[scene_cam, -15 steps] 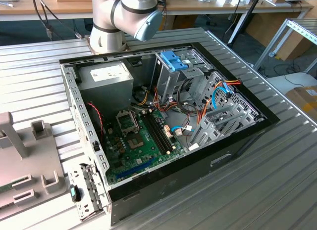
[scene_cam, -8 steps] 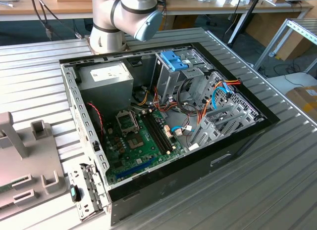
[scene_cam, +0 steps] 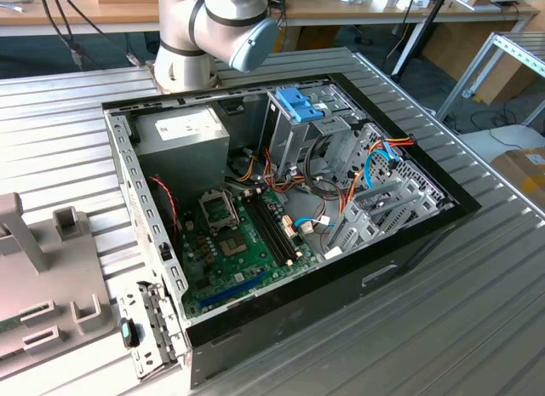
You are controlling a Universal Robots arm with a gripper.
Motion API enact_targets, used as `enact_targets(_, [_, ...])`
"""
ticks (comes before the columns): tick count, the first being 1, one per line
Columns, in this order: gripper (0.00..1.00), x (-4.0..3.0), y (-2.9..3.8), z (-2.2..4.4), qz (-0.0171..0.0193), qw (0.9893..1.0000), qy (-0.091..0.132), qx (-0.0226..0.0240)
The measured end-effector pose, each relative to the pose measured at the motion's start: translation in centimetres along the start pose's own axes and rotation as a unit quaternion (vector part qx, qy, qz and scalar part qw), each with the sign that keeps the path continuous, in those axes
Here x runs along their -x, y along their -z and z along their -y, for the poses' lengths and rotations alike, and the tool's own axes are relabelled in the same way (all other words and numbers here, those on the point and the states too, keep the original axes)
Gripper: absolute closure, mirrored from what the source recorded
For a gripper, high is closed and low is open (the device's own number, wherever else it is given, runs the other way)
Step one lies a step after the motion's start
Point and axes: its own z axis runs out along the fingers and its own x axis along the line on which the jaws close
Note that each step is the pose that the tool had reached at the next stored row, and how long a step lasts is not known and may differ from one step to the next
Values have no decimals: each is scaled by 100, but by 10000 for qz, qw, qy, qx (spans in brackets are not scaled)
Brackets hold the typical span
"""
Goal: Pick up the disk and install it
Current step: 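Reach for the disk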
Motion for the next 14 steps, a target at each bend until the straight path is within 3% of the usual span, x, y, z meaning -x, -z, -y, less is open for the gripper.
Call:
enact_targets(4, [89,-59,-2,4,0,10000,0,0])
enact_targets(9, [89,-68,-3,5,0,10000,0,0])
enact_targets(13, [89,-69,-21,6,-95,10000,-4,-7])
enact_targets(14, [89,-69,-21,6,-100,9999,-4,-8])
